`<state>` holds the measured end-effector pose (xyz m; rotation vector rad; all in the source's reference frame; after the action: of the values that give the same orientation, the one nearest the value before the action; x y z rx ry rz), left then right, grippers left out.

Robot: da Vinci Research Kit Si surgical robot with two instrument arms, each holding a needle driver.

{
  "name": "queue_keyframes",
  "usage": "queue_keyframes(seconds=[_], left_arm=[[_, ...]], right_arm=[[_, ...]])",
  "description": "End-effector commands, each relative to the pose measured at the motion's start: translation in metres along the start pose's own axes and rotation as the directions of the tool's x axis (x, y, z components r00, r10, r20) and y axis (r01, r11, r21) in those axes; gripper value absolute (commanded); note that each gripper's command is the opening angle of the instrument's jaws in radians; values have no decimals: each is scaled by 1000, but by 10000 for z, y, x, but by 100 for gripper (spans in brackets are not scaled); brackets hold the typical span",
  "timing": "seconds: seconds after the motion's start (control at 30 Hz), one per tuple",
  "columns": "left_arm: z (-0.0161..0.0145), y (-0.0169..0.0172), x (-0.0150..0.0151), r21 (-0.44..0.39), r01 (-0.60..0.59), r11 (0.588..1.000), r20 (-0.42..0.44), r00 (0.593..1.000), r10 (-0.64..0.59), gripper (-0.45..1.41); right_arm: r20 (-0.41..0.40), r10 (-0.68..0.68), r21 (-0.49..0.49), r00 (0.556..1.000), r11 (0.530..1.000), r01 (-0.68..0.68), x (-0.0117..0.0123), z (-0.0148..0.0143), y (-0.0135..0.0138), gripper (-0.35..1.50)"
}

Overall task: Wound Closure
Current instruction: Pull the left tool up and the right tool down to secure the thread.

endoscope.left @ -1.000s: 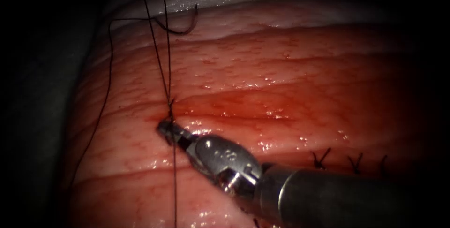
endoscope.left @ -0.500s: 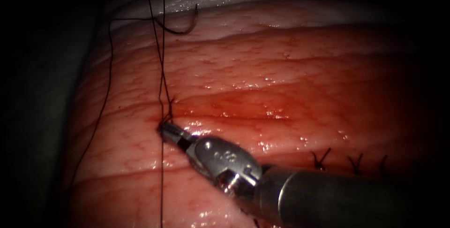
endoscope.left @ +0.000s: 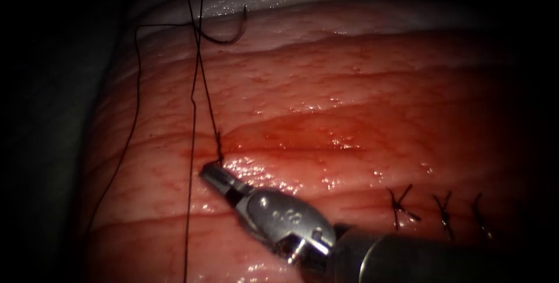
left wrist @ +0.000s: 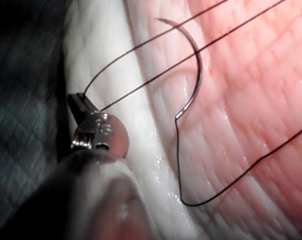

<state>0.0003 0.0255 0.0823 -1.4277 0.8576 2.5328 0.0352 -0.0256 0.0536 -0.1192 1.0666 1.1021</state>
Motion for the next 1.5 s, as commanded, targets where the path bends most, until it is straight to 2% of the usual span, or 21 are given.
queue_keyframes(seconds=[0.03, 0.17, 0.23, 0.33, 0.4, 0.5, 0.67, 0.87, 1.0, 1.13, 1.23, 1.5], left_arm=[[10, -3, -3, 2, -1, 1000, -1, 1000, 1, -45], [13, -6, -7, 1, 0, 1000, -4, 1000, 0, -45], [13, -5, -8, 2, 4, 1000, -8, 1000, -4, -45], [12, -3, -7, 3, 2, 1000, -7, 1000, -2, -45], [11, -3, -7, 3, 8, 1000, -7, 1000, -8, -45], [11, -2, -6, 2, 13, 1000, -16, 1000, -13, -45], [12, -6, -6, 0, 17, 1000, -16, 1000, -17, -45], [18, -18, -8, -2, 30, 1000, -20, 999, -30, -45], [18, -19, -8, 0, 31, 1000, -25, 999, -31, -45], [17, -17, -8, 1, 29, 1000, -25, 999, -29, -45], [17, -16, -8, 1, 28, 1000, -26, 999, -28, -45], [13, -18, -7, -1, 30, 1000, -32, 999, -30, -45]], right_arm=[[-18, -21, 2, 1000, 1000, 21, -3, 5, -2, -35], [-138, -156, 108, 978, 979, 171, 0, 6, 4, -35], [-162, -203, 149, 966, 962, 227, -1, 5, 8, -35], [-240, -237, 294, 941, 907, 303, -4, 9, 14, -35], [-280, -300, 355, 912, 850, 389, -8, 13, 19, -35], [-269, -331, 424, 905, 803, 419, -12, 18, 28, -35], [-273, -330, 439, 904, 793, 422, -17, 22, 34, -35], [-291, -325, 483, 900, 763, 431, -22, 27, 27, -35], [-281, -350, 527, 893, 722, 449, -33, 33, 18, -35], [-228, -361, 552, 904, 717, 426, -48, 33, 13, -35], [-217, -369, 557, 904, 713, 425, -53, 31, 12, -35], [-179, -386, 568, 905, 711, 415, -54, 24, 14, -35]])
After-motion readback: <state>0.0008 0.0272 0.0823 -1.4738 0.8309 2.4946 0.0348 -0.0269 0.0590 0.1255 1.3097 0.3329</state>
